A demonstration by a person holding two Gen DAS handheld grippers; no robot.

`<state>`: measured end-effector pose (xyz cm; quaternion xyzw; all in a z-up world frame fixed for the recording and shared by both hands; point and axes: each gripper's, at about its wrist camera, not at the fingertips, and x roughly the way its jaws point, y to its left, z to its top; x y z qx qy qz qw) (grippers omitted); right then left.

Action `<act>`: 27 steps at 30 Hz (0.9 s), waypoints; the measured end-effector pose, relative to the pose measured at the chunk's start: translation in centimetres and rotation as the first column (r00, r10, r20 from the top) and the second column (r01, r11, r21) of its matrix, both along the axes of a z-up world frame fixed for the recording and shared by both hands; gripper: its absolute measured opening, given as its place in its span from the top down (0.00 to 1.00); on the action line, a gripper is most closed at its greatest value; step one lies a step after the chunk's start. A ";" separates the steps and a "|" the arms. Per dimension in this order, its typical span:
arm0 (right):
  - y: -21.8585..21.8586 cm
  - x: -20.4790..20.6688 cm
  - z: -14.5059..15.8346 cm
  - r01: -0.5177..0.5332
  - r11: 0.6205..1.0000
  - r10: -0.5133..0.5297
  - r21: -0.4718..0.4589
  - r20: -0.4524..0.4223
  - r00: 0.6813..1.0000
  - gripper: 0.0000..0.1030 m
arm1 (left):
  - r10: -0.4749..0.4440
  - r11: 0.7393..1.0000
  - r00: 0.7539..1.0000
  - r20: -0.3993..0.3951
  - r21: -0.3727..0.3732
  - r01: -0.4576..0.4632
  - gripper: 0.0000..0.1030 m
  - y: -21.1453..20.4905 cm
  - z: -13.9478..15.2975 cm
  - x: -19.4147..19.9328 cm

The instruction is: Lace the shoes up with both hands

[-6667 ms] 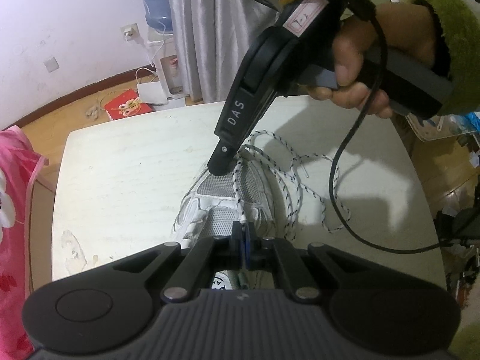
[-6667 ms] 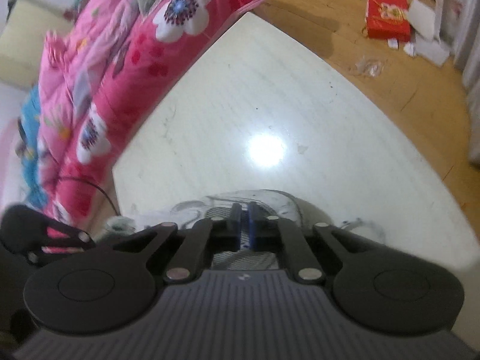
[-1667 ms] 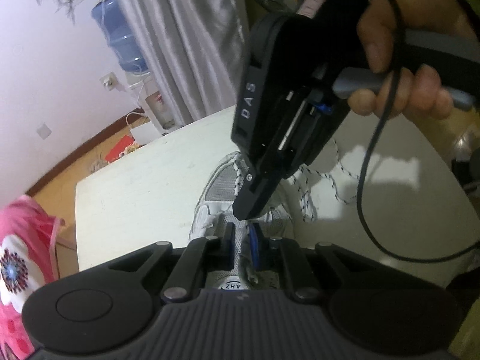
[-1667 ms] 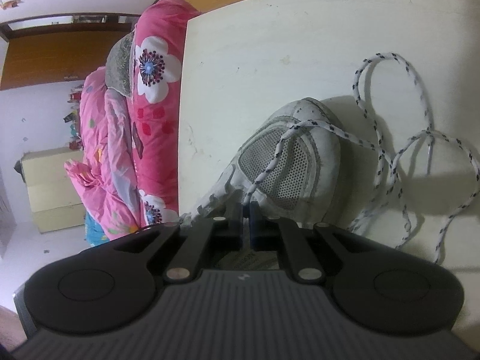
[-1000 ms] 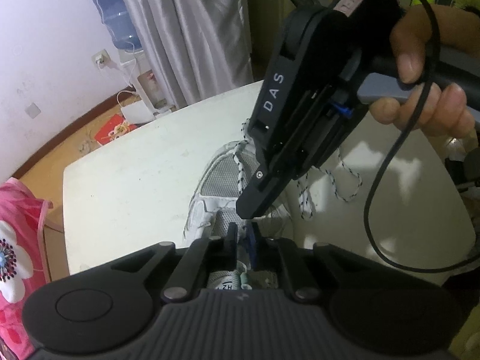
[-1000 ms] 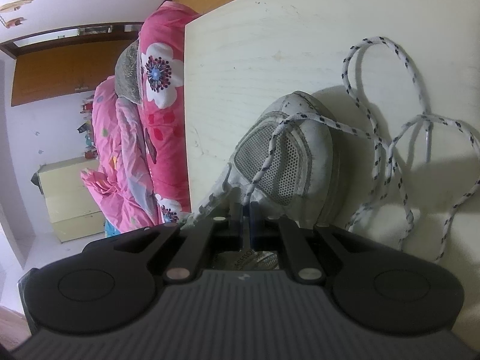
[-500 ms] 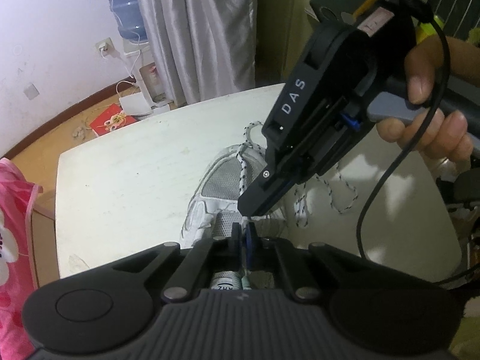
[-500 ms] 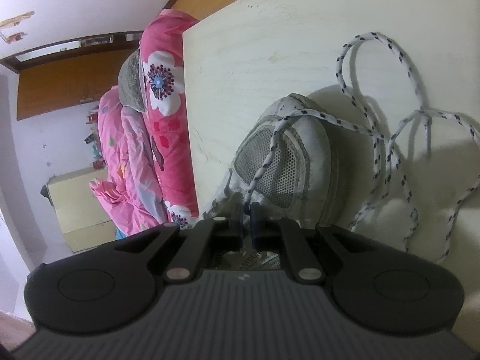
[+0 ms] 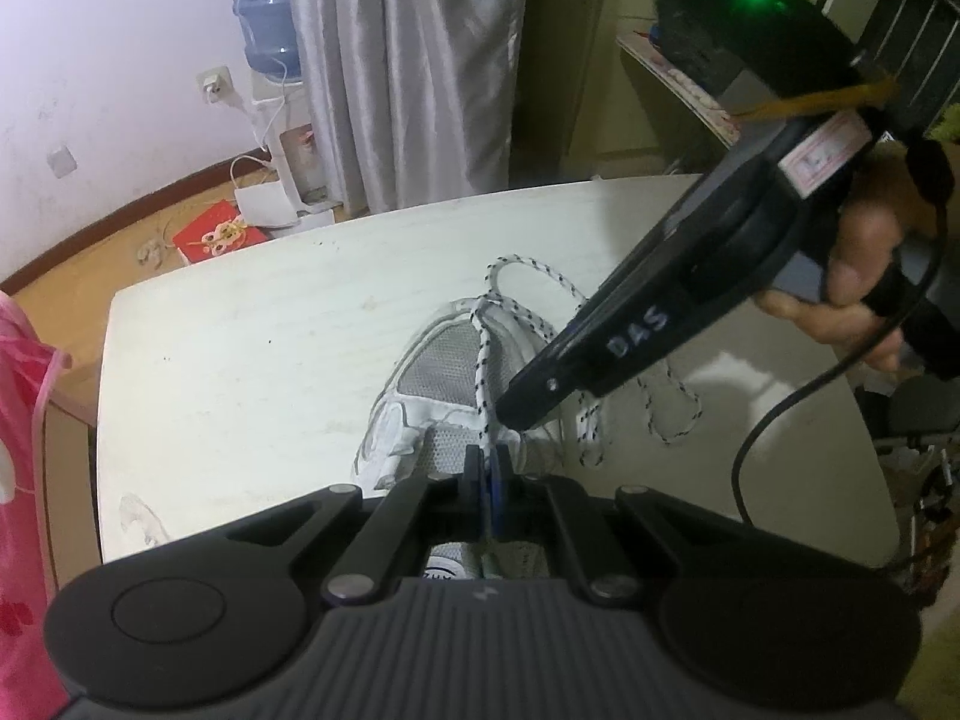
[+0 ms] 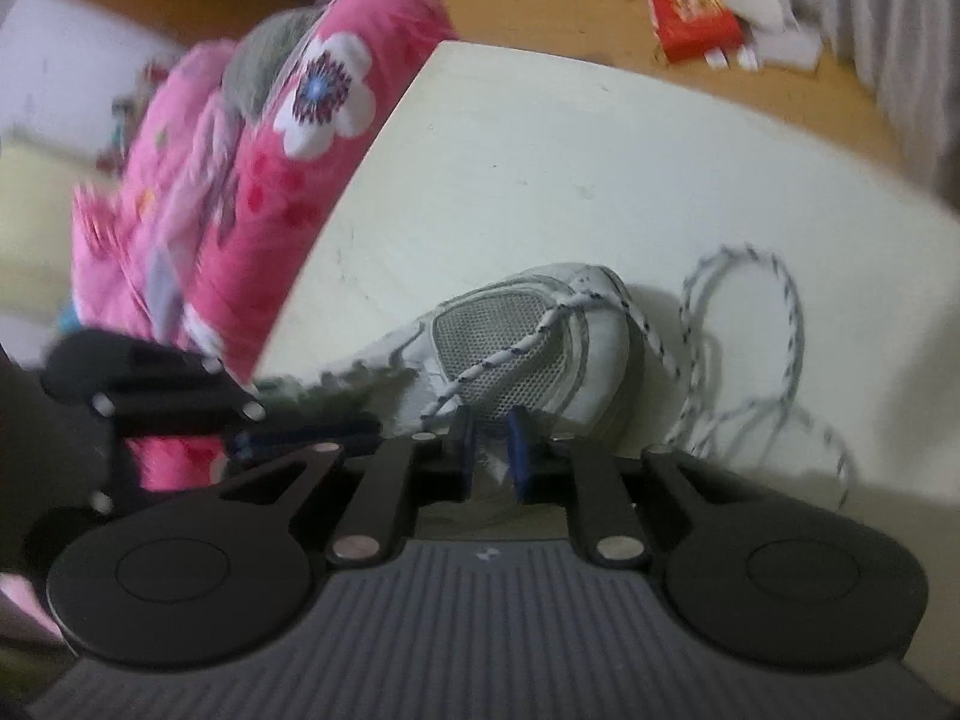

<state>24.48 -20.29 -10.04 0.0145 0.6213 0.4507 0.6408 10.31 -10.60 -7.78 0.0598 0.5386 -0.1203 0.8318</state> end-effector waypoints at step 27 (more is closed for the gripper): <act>1.1 -0.5 -1.5 0.043 0.996 -0.039 -0.073 0.043 0.998 1.00 | 0.240 0.885 0.966 -0.097 -0.388 -0.259 0.99 5.2 10.3 -5.8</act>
